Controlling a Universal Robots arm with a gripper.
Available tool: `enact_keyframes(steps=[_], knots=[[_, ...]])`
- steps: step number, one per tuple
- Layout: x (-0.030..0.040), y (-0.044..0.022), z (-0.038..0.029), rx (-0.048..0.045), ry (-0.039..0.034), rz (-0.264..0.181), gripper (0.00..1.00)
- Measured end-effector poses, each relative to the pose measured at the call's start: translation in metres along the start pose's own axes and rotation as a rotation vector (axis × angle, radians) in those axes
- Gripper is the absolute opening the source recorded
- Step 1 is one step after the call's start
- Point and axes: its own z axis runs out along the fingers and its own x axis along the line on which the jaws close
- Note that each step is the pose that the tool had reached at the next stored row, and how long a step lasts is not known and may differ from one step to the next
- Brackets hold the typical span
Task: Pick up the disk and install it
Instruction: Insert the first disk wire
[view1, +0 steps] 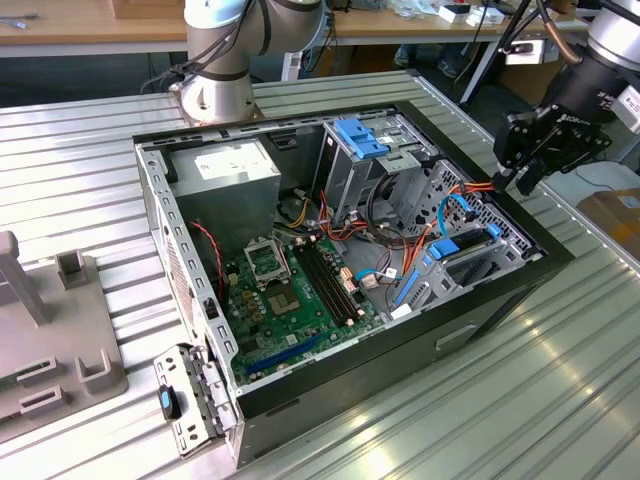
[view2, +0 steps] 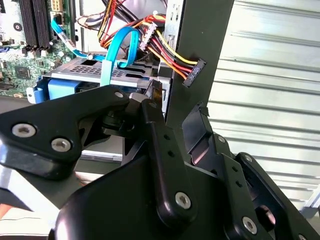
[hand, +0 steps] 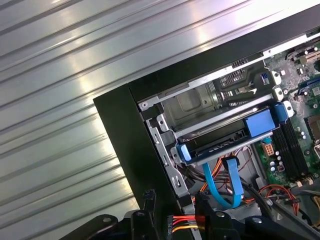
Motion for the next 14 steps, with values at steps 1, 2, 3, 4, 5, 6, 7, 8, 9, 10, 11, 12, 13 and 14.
enact_keyframes(steps=[1, 2, 3, 4, 5, 6, 7, 8, 9, 10, 11, 12, 13, 14], knots=[[0.0, 0.0, 0.0005, 0.0035, 0.0069, 0.0, 0.44], [-0.0002, 0.0002, 0.0007, 0.0068, 0.0141, 0.0, 0.44], [-0.001, 0.0005, 0.0009, 0.0142, 0.0307, -0.001, 0.44], [-0.0035, 0.0016, 0.0016, 0.027, 0.0602, -0.002, 0.44], [-0.0054, 0.0024, 0.0023, 0.0326, 0.0734, -0.002, 0.44], [-0.0076, 0.0034, 0.0031, 0.0349, 0.0786, -0.002, 0.44], [-0.0092, 0.0041, 0.0035, 0.0353, 0.0798, -0.002, 0.44], [-0.0104, 0.0046, 0.0041, 0.0357, 0.081, -0.002, 0.44], [-0.0114, 0.0051, 0.0054, 0.0368, 0.083, 0.001, 0.44], [-0.0118, 0.0053, 0.006, 0.0373, 0.0846, 0.003, 0.44], [-0.0122, 0.0055, 0.0066, 0.0384, 0.0882, 0.006, 0.44], [-0.0128, 0.0056, 0.0072, 0.0413, 0.0957, 0.009, 0.44], [-0.013, 0.0052, 0.0074, 0.0444, 0.1037, 0.015, 0.44], [-0.0131, 0.005, 0.0076, 0.0467, 0.1092, 0.019, 0.44]])
